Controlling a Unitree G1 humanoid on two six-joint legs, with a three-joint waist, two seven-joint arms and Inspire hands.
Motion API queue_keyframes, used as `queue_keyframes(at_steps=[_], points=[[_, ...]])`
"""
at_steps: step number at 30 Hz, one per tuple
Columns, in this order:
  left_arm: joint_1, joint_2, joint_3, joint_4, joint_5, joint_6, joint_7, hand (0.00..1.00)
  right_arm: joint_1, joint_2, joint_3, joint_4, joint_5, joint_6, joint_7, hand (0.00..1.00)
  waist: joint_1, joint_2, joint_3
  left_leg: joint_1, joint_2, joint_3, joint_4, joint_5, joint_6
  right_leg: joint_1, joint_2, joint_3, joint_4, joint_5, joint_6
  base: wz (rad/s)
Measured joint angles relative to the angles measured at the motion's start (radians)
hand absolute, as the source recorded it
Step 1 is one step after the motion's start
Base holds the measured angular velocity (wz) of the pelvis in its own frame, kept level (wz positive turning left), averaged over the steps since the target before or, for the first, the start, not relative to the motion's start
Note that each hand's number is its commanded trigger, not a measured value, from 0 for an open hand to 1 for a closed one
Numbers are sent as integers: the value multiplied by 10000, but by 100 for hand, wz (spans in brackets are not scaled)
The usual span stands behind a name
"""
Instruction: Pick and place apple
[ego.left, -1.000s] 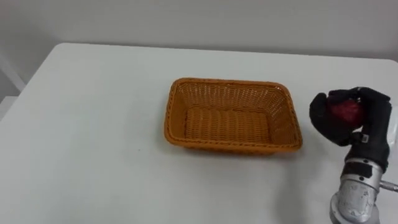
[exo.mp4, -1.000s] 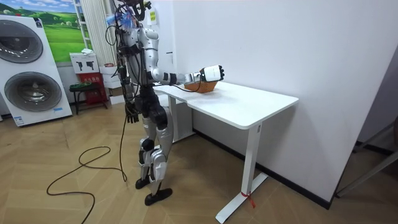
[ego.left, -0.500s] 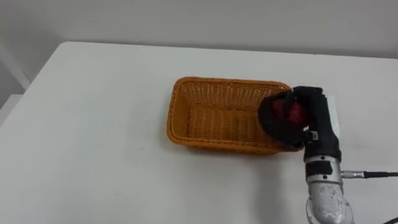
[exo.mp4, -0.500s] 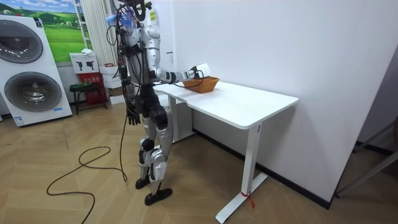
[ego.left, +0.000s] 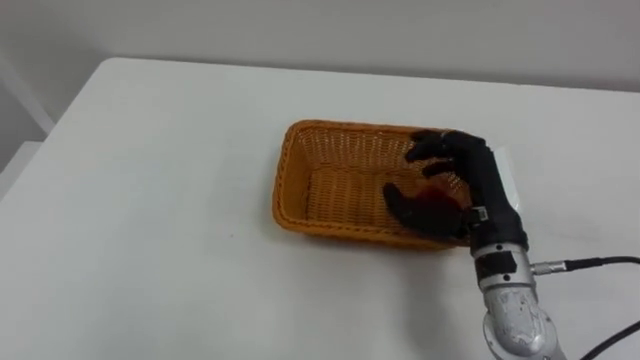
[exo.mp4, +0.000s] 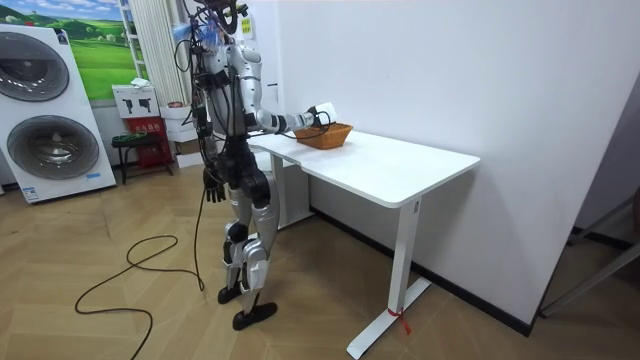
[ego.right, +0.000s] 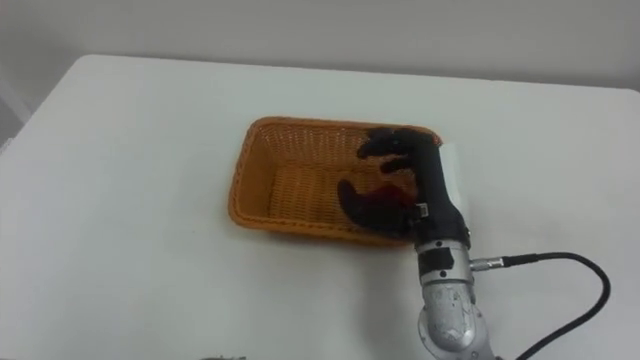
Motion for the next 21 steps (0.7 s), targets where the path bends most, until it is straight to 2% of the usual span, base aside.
queue_keyframes(at_steps=[4, 16, 21], points=[[-1, 0, -3, 1, 0, -1, -7, 0, -103, 0, 0, 0, 0, 0, 1, 0, -2, -67, 43, -37, -3, 7, 29, 0, 1, -25, -5, 14, 0, 0, 0, 0], [-73, -2, 49, 412, 0, -8, 0, 0, -105, 0, -115, -13, 83, -3, -31, 0, -28, -66, 24, 44, -6, 52, 56, 1, 3, 2, -13, 4, 9, 1, 1, 0], [-3, 33, 271, 374, -1, -10, 14, 0, -202, -32, -1121, -23, 100, -24, -798, 0, -123, -87, -7, 145, 1, 57, 2, 14, 18, 137, -35, -92, 7, 0, 4, 3]])
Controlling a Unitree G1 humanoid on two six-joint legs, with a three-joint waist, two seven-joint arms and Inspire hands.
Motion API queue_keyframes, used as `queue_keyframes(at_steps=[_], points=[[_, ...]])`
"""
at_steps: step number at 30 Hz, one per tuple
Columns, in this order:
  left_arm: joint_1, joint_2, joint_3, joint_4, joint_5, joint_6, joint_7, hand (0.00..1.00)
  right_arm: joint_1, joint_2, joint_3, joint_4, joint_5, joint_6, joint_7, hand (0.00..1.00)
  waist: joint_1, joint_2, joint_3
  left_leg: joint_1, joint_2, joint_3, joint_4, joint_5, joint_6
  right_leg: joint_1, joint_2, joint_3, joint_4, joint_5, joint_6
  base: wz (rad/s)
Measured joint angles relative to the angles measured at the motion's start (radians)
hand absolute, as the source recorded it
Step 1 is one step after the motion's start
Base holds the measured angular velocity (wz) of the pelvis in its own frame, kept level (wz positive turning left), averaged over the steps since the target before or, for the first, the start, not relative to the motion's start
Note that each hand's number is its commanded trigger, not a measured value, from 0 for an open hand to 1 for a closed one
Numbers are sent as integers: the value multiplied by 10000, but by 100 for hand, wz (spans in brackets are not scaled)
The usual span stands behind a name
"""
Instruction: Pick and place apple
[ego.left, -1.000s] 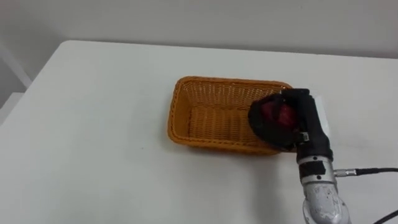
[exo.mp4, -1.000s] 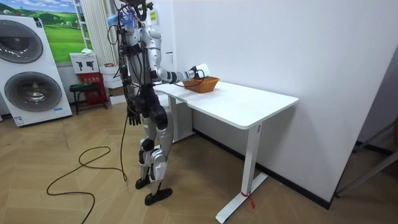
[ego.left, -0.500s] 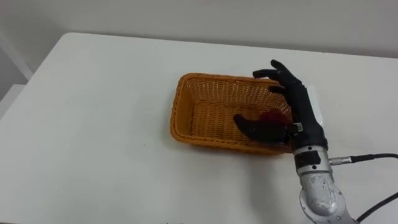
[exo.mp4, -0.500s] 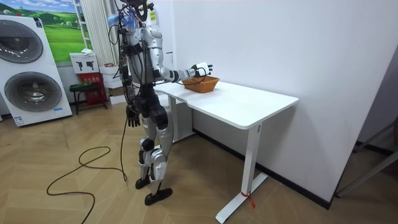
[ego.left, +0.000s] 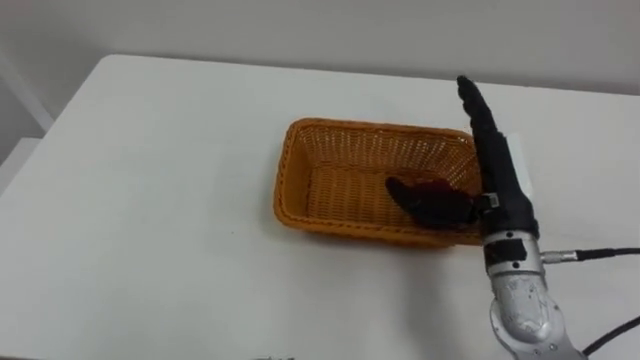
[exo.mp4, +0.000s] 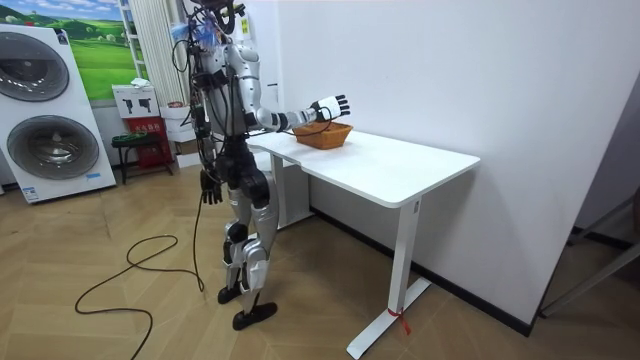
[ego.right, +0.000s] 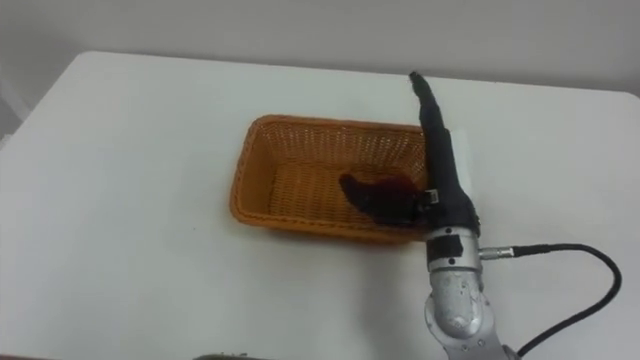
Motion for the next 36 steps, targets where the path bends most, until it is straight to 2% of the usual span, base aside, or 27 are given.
queue_keyframes(at_steps=[1, 5, 11, 13, 15, 18, 20, 23, 25, 27, 29, 31, 33, 36], points=[[30, -7, 81, -1, 8, -3, 1, 0, -12, -3, -193, -1, 2, -2, -69, 0, -35, -14, -9, 14, 0, -1, -4, 1, 1, 17, 0, -10, 0, 0, 0, 0], [335, 3, 873, -150, 71, -19, 23, 0, -90, -122, -1942, -1, 124, -26, -1175, 0, -271, -179, -88, 25, -8, -1, -12, 1, 1, 31, 10, 1, -10, 0, 0, 0], [635, 47, 1415, -246, 82, -58, 419, 0, -65, -391, -4406, 234, 647, -348, -3558, 0, -901, -197, -76, 172, -16, -9, -10, 0, 1, 103, 10, 9, -14, 7, 11, 0], [844, 53, 1555, -499, 73, -100, 523, 0, -34, -455, -5011, 328, 1121, -349, -4247, 0, -1024, -215, -65, 164, -7, 31, -32, 1, 0, 125, 15, 14, -12, 7, 11, -8], [1013, 67, 1800, -703, 81, -155, 719, 0, 177, -472, -5766, 811, 2022, -515, -5094, 0, -1279, -302, -117, 180, 3, 26, -86, 9, -12, 127, 21, 12, -5, 7, 12, -2], [1033, 81, 1941, -884, 87, -143, 757, 0, 441, -470, -6592, 1487, 3537, -531, -5893, 0, -1447, -374, -119, 148, -4, -11, -109, 9, -12, 106, 17, 15, 12, 7, 12, 0], [1073, 82, 1975, -989, 85, -106, 878, 0, 472, -480, -6908, 2178, 4543, -571, -6199, 0, -1533, -343, -128, 136, -2, 1, -134, 7, -11, 77, 36, 117, 24, 8, 11, -3], [1094, 62, 2178, -1257, 83, -62, 970, 0, 640, -438, -7389, 3682, 6654, -556, -6292, 0, -1746, -333, -149, 110, -7, -16, -95, 6, -10, 86, 29, 86, 23, 14, 9, 0], [1094, 62, 2256, -1343, 81, -33, 970, 0, 809, -414, -7504, 4453, 7854, -542, -6239, 0, -1818, -250, -152, 69, 9, -27, -94, 7, -9, 39, 24, 132, 35, 14, 9, 2], [1075, 24, 2418, -1555, 98, 4, 942, 0, 1031, -399, -7500, 5890, 9082, -491, -5841, 0, -1834, -198, -165, -35, 47, 23, -86, 8, -8, -82, 30, 226, 58, 20, 5, -7], [1067, -4, 2639, -1570, 99, 2, 897, 0, 1130, -367, -7500, 7180, 9588, -322, -5422, 0, -1838, -144, -191, -39, 14, 31, -91, 9, -7, -98, 34, 239, 72, 20, 5, -3], [1070, 1, 2744, -1568, 97, 7, 876, 0, 1216, -244, -7481, 8288, 9985, -191, -5054, 0, -1794, -102, -175, -20, -6, 37, -99, 11, -8, -93, 43, 262, 91, 19, 5, 0], [1088, -5, 2705, -1562, 96, 47, 742, 0, 1211, 121, -7406, 9119, 10240, 21, -4711, 0, -1782, -98, -168, -19, -3, 46, -90, 15, -10, -99, 47, 278, 91, 19, 5, 0], [1062, -16, 2702, -1568, 94, 129, 446, 0, 1209, 315, -6750, 9954, 10200, 233, -4081, 0, -1694, -59, -124, -13, -2, 162, -93, 13, -7, -124, 44, 358, 83, 19, 6, -6]])
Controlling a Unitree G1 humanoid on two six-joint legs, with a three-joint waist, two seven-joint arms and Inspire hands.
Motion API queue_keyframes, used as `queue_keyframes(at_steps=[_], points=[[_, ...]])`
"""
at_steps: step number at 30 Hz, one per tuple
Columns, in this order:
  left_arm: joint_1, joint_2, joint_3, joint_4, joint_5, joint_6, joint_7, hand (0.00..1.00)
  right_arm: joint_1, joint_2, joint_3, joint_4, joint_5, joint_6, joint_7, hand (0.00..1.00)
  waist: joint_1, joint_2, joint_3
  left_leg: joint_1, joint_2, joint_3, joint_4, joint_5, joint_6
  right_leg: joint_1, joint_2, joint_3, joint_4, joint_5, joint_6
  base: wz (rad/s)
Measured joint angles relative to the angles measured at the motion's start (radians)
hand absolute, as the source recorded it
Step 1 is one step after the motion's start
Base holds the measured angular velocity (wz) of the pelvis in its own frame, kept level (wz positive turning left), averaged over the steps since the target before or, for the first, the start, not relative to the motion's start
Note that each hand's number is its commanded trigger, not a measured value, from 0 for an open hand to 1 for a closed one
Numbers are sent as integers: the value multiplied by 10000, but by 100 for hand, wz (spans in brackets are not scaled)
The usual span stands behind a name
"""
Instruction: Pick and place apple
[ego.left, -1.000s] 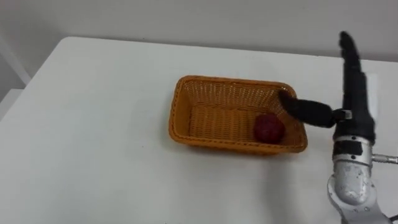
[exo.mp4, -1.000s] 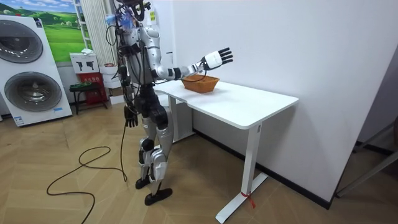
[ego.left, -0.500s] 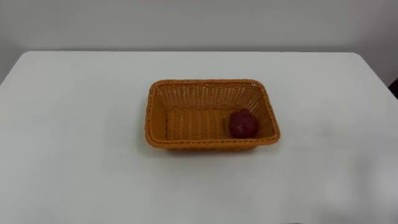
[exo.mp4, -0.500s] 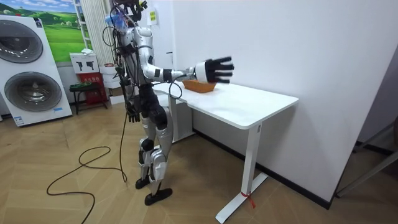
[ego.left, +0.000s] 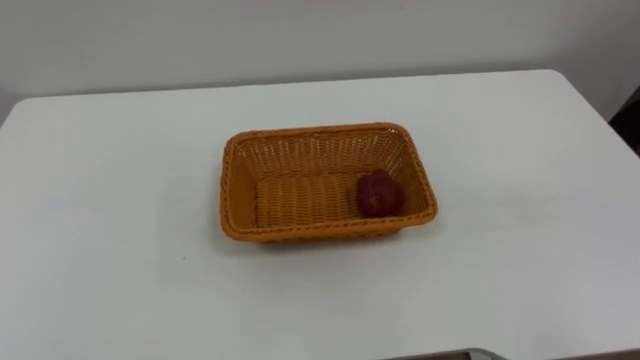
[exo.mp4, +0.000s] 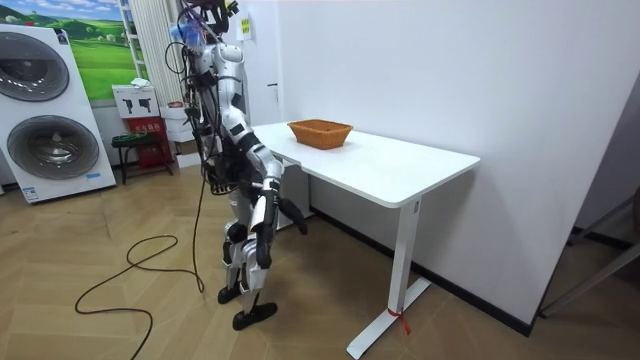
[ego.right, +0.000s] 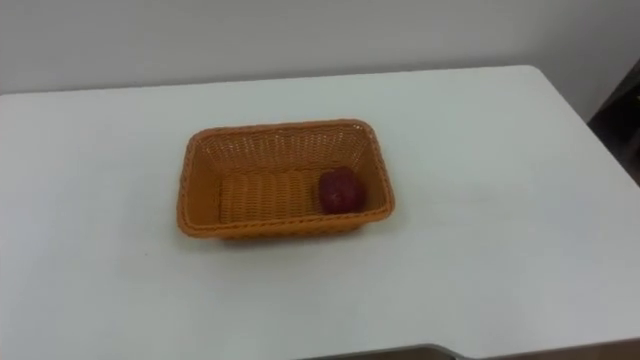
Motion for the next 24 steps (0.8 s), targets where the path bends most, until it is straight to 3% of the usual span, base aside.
queue_keyframes(at_steps=[4, 6, 11, 17, 24], points=[[-97, -7, -36, 82, 2, 64, -235, 0, 29, 72, 1468, 1191, -969, 282, 1017, 0, 342, 5, 16, 22, 84, 48, 5, -15, 11, -19, 12, 91, 27, 2, 2, -8], [-89, -26, -102, 143, 7, 102, -282, 0, -18, 78, 2437, 2017, -2139, 707, 2003, 0, 545, 29, 50, 24, 97, 112, -7, -15, 11, -69, 24, 165, 73, 2, 2, -7], [-53, -42, -196, 238, 113, 296, -314, 0, 61, 95, 3562, 2881, -3496, 1359, 4147, 0, 706, 89, 88, 67, 92, 1, -13, -26, 18, 22, -4, -67, -45, 2, 2, 9], [-118, -176, -612, 318, 147, 482, -471, 0, -54, 111, 4080, 3178, -6242, 1857, 5590, 0, 727, 267, 209, 120, 92, -11, -25, -30, 11, 147, 10, -91, -77, 0, 2, 1], [-302, -300, -952, 311, 275, 697, -471, 0, -339, 198, 4382, 3262, -7659, 2155, 6124, 0, 760, 280, 195, 179, 95, 121, -12, -30, 12, 84, 14, 51, -109, -8, 4, -4]])
